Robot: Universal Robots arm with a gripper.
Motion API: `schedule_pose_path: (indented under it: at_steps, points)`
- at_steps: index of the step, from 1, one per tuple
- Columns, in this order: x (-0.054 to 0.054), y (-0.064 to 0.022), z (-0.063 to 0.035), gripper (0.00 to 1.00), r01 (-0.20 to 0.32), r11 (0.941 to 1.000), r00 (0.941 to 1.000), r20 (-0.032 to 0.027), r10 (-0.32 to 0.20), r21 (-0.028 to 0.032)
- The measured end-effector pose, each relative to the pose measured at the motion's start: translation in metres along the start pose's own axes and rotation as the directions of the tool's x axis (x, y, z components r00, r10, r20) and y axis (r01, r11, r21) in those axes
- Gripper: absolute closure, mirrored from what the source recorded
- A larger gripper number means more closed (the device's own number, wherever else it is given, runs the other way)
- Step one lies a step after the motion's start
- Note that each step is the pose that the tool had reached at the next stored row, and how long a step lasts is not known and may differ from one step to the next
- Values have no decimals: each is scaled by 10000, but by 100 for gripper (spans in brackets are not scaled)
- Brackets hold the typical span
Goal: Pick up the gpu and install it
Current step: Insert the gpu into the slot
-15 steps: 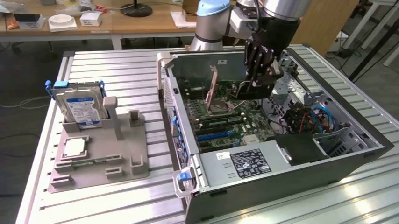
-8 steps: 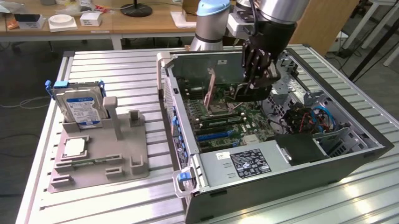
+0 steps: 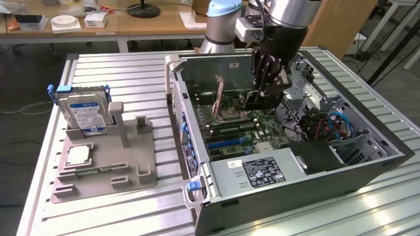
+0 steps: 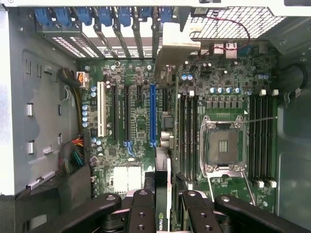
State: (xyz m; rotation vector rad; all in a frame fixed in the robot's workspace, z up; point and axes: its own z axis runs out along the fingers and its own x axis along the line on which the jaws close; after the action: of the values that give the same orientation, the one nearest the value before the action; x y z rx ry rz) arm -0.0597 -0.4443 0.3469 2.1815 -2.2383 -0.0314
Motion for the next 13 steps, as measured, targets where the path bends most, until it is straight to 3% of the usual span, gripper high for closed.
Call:
schedule_pose_path:
  at_steps: [13]
  points:
    - [1, 12, 15, 74, 1, 10000, 10000, -1, -1, 1]
